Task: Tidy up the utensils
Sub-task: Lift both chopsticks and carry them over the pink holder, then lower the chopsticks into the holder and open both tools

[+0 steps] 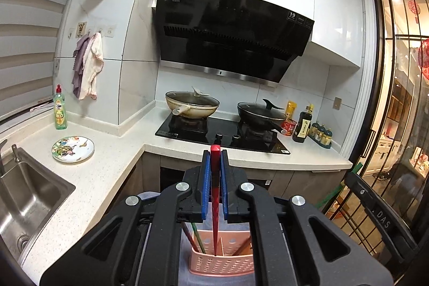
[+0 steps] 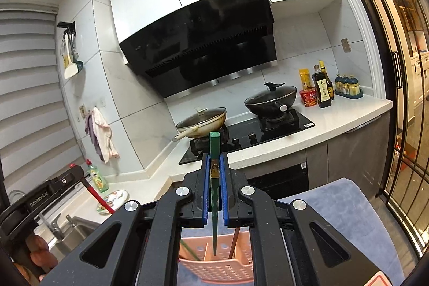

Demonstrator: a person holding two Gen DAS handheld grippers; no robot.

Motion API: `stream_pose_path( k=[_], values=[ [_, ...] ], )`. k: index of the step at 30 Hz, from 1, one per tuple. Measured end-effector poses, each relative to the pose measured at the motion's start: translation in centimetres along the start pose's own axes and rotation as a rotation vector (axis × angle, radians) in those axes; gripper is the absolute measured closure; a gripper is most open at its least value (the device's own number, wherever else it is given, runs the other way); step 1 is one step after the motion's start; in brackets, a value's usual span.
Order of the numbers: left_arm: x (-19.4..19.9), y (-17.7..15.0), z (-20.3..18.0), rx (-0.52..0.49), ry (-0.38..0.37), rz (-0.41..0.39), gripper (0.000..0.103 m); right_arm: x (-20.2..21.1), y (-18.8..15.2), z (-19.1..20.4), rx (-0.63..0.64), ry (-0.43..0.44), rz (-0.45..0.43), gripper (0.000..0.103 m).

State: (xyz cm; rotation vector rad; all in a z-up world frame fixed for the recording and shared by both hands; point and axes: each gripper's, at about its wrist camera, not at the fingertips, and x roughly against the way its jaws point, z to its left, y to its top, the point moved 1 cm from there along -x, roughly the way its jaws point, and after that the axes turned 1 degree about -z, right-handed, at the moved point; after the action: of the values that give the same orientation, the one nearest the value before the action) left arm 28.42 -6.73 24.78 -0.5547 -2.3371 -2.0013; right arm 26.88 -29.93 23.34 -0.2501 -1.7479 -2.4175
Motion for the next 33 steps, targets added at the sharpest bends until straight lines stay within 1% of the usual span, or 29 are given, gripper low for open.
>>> stream_pose_path(
  k=[4,8,12,16,18,19,20,21,22,23,26,30,33],
  values=[
    [-2.1,-0.8,0.1,0.000,0.002,0.023,0.096,-2.5,-1.4,-0.2,0.011,-0.005,0.039,0.096],
    [-4.0,-2.5,0.5,0.019,-0.001,0.064,0.096,-4.4,-4.0,-0.6,0.028,-0.015,0.093,0.096],
    [-5.3,-4.2,0.8,0.020,0.005,0.102,0.096,-5.4,-6.3,-1.0,0.032,-0.019,0.137,0.096],
    [-6.2,-5.7,0.9,0.020,0.012,0.135,0.096,-5.9,-7.6,-1.1,0.040,-0.018,0.166,0.096],
    [-6.5,-6.2,1.0,0.017,0.028,0.148,0.092,-6.1,-8.0,-1.0,0.048,-0.008,0.180,0.095],
    [-6.5,-6.5,1.0,0.017,0.033,0.156,0.085,-5.9,-8.1,-0.9,0.051,-0.004,0.176,0.093],
    [-6.5,-6.7,1.2,0.018,0.037,0.163,0.074,-5.5,-8.2,-0.8,0.057,-0.003,0.171,0.087],
    [-6.4,-6.8,1.2,0.019,0.038,0.164,0.069,-5.3,-8.1,-0.7,0.060,-0.001,0.166,0.077],
    [-6.1,-7.0,1.3,0.017,0.040,0.159,0.062,-4.8,-8.0,-0.7,0.066,-0.001,0.155,0.073],
    [-5.8,-7.1,1.4,0.013,0.046,0.156,0.059,-4.4,-7.9,-0.6,0.070,-0.002,0.146,0.068],
    [-5.1,-7.3,1.4,0.004,0.045,0.156,0.058,-3.0,-7.5,-0.3,0.086,0.003,0.124,0.068],
    [-4.0,-7.4,1.3,-0.009,0.049,0.158,0.056,-1.4,-7.2,-0.3,0.071,0.018,0.118,0.068],
    [-2.9,-7.6,1.0,-0.027,0.053,0.152,0.052,-0.1,-7.3,0.0,0.075,0.024,0.117,0.068]
  ],
)
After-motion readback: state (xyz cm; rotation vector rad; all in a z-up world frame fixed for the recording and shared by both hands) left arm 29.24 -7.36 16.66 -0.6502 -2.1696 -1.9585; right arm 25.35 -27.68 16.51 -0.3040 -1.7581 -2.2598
